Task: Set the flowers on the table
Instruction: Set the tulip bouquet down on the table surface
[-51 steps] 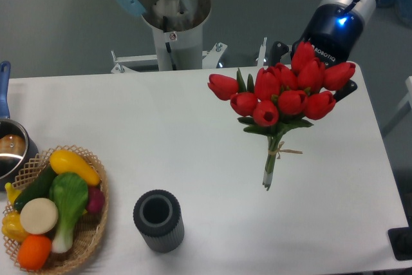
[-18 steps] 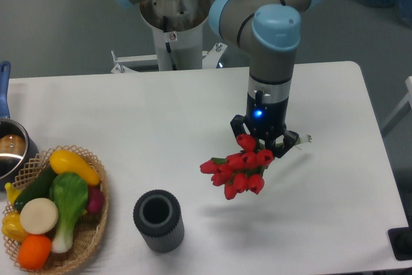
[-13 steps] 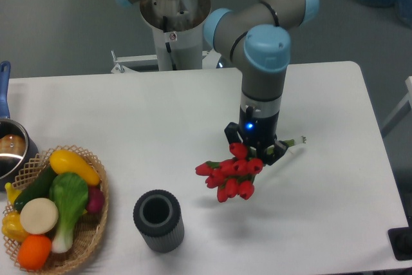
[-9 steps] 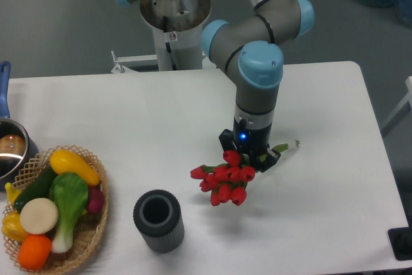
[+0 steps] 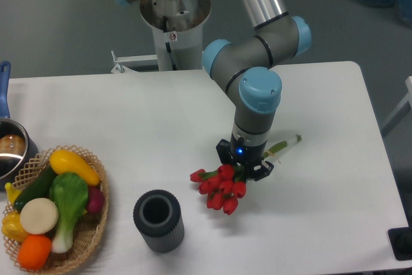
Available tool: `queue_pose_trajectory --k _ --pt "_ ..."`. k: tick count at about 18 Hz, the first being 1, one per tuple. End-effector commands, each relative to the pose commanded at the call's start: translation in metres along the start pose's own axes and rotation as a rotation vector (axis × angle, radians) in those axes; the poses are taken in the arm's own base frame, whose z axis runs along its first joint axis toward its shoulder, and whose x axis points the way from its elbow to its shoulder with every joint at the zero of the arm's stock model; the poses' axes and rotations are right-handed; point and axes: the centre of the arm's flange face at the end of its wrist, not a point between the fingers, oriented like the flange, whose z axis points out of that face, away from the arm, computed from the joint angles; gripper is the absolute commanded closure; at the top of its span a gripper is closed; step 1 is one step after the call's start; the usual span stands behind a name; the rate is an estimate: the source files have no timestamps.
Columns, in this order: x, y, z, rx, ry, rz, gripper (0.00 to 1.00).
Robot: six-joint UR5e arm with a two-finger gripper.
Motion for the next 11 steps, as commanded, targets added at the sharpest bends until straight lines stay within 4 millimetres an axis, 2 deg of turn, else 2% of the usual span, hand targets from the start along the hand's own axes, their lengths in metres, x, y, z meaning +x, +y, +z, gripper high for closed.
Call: queue_pose_trajectory --k 7,11 --pt "-0.0011 0.0009 0.0095 -0.004 0.011 -0.002 0.62" --pt "-0.0046 -0.0005 0.0112 -0.005 0.009 -0.002 0.51"
